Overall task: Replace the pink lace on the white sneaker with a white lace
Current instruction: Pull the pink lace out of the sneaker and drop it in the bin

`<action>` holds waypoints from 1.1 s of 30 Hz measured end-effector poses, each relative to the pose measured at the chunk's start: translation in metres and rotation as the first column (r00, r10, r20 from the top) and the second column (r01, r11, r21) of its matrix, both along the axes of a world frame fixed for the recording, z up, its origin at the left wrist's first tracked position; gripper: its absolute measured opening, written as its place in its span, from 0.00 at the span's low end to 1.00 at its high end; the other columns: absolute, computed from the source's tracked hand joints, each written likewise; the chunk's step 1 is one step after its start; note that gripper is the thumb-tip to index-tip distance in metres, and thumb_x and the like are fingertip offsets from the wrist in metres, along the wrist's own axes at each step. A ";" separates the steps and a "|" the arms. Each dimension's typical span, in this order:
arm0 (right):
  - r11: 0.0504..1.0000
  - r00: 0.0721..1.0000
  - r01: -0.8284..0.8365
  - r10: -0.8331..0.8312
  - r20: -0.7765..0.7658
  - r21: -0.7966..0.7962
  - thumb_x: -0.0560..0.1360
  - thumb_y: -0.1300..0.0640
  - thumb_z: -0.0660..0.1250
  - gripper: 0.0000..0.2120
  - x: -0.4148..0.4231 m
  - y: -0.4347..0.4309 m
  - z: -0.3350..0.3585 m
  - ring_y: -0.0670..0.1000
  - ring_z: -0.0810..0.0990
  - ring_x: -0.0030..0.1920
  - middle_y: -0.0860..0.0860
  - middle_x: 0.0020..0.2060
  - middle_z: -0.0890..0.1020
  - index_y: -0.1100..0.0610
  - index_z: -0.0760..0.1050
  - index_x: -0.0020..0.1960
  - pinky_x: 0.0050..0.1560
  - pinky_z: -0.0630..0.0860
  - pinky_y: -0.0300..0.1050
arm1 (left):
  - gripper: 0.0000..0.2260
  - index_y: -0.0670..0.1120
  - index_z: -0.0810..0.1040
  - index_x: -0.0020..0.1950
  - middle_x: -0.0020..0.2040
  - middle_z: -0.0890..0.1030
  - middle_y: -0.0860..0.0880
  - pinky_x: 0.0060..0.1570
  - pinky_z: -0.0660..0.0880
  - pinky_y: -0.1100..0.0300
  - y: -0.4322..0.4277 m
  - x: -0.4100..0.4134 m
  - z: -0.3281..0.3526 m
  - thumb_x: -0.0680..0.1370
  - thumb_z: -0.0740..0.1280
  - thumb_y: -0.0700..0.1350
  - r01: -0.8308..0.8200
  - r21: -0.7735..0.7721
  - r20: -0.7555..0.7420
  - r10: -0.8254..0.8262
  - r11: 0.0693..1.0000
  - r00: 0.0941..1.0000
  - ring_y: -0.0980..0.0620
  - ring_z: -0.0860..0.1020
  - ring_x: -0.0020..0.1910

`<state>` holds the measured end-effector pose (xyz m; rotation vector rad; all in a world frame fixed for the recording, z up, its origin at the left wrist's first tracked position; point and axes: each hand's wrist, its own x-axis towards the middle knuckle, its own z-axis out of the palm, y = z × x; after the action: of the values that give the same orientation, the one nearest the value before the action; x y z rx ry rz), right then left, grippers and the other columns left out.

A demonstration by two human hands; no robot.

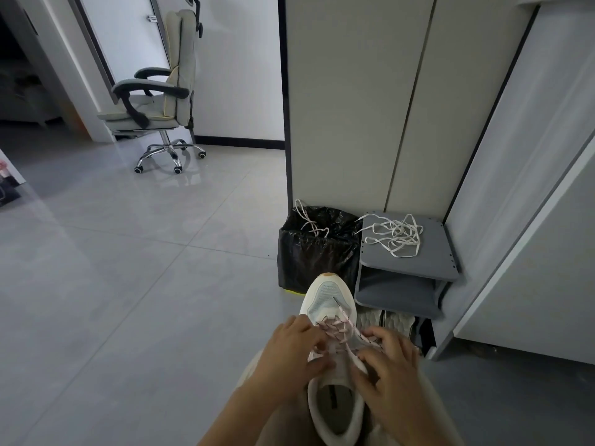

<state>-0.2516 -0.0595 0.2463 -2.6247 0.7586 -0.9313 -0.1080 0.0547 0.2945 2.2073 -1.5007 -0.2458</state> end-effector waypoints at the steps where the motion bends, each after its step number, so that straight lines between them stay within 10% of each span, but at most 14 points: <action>1: 1.000 1.000 0.013 -0.013 -0.004 0.001 0.66 0.43 0.60 0.11 0.000 0.000 0.000 0.48 0.68 0.54 0.44 0.52 0.75 0.47 0.77 0.35 0.54 0.62 0.46 | 0.10 0.48 0.77 0.54 0.53 0.72 0.52 0.53 0.64 0.66 -0.005 -0.002 0.004 0.77 0.63 0.52 0.014 0.028 0.052 -0.016 0.999 0.999 0.55 0.68 0.54; 9: 0.991 0.993 0.113 -0.116 0.034 0.070 0.65 0.43 0.60 0.11 -0.002 -0.001 -0.002 0.48 0.68 0.51 0.45 0.49 0.76 0.48 0.77 0.33 0.52 0.58 0.42 | 0.05 0.51 0.74 0.35 0.34 0.76 0.55 0.38 0.67 0.68 0.031 0.026 -0.004 0.69 0.70 0.47 -0.187 -0.168 -0.644 0.036 0.968 0.764 0.62 0.71 0.35; 18: 0.997 0.997 -0.067 0.066 0.039 0.038 0.68 0.46 0.60 0.11 -0.001 -0.004 -0.002 0.43 0.70 0.50 0.40 0.47 0.72 0.50 0.78 0.38 0.48 0.68 0.46 | 0.08 0.46 0.75 0.46 0.44 0.71 0.53 0.45 0.65 0.65 -0.006 0.002 0.000 0.78 0.63 0.51 0.008 -0.025 -0.024 -0.009 1.000 1.000 0.56 0.67 0.44; 25: 0.985 0.996 0.078 -0.084 0.034 0.155 0.68 0.42 0.59 0.16 -0.001 -0.009 -0.005 0.40 0.67 0.46 0.44 0.44 0.76 0.52 0.78 0.34 0.46 0.70 0.47 | 0.13 0.44 0.74 0.37 0.33 0.78 0.54 0.41 0.70 0.62 0.040 0.038 -0.001 0.66 0.68 0.53 -0.347 -0.224 -0.695 0.101 0.911 0.712 0.59 0.74 0.35; 33: 0.965 0.994 -0.110 0.111 0.012 0.237 0.71 0.41 0.58 0.17 0.003 -0.011 -0.007 0.42 0.75 0.46 0.39 0.45 0.73 0.51 0.79 0.41 0.48 0.76 0.53 | 0.10 0.51 0.76 0.56 0.54 0.72 0.55 0.58 0.63 0.61 0.006 0.007 -0.004 0.77 0.63 0.53 -0.086 -0.044 0.002 0.087 0.995 0.996 0.55 0.68 0.56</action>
<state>-0.2484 -0.0704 0.2394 -2.4311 0.6705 -0.7573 -0.1013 0.0607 0.2908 2.2325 -1.3952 -0.1787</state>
